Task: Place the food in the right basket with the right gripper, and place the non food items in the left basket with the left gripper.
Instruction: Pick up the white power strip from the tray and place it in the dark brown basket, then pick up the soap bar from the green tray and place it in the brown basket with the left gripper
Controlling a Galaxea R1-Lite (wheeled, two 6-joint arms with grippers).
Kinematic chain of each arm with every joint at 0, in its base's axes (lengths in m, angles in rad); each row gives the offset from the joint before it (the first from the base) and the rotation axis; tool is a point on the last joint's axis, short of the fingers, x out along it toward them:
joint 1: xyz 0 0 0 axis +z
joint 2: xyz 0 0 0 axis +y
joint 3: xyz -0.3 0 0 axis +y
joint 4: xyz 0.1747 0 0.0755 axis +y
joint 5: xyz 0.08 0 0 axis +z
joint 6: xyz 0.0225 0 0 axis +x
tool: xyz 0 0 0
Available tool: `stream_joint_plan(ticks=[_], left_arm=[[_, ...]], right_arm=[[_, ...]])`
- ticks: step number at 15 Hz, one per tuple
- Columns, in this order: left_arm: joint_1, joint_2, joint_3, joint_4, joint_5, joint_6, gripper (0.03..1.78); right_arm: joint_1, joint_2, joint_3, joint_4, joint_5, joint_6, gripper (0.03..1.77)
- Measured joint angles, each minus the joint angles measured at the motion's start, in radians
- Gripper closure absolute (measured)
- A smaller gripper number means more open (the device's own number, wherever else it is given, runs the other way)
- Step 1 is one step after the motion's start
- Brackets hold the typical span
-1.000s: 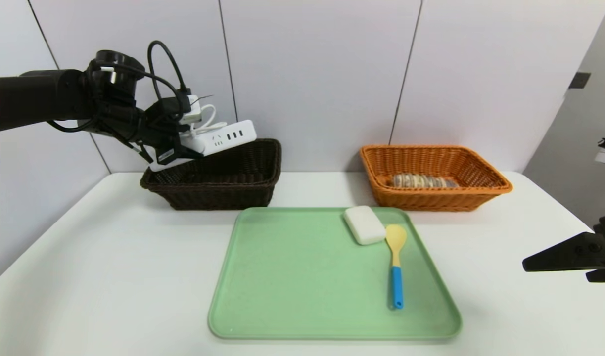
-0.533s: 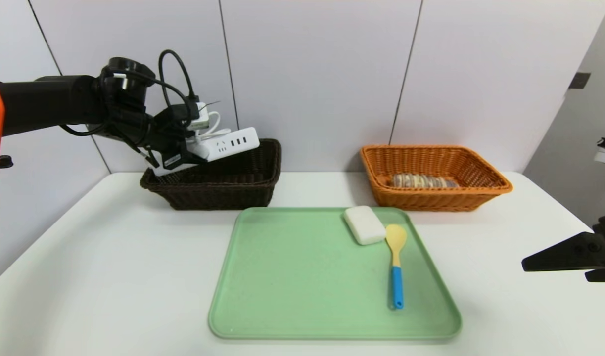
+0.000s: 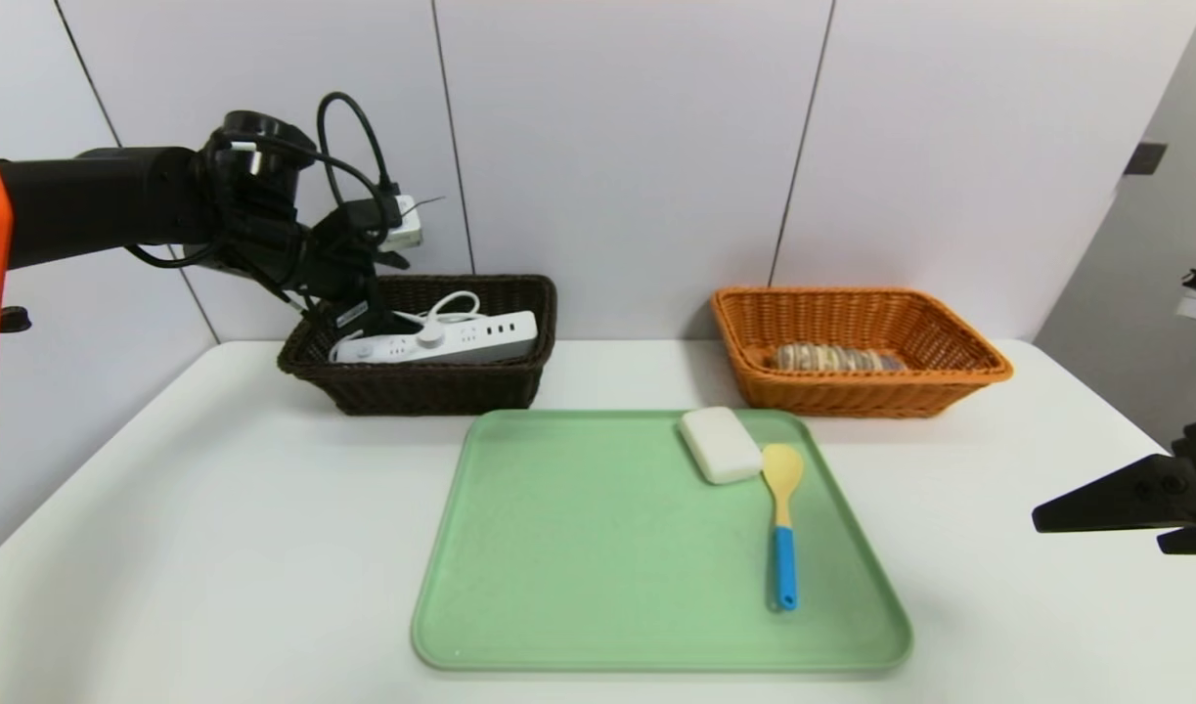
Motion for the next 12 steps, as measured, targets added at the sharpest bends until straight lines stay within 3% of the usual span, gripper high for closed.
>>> stream_joint_plan(ticks=[3,5,7,10,12], left_arm=[[-0.016,-0.041,0.0,0.003,0.002,-0.134,0.3],[-0.036,-0.08,0.0,0.013,0.005,-0.277,0.25],[-0.074,-0.126,0.007,0.032,0.006,-0.464,0.22],[-0.169,-0.211,0.045,0.068,0.013,-0.823,0.18],[-0.234,-0.268,0.108,0.091,0.053,-0.99,0.17]], right_arm=[[0.0,-0.002,0.0,0.0,-0.005,-0.001,0.1],[0.0,-0.003,0.002,0.0,-0.003,0.0,0.1],[0.001,-0.003,0.003,-0.014,0.0,-0.001,0.1],[0.001,0.0,0.021,-0.071,-0.001,-0.001,0.1],[0.001,0.004,0.026,-0.077,0.0,-0.003,0.1]])
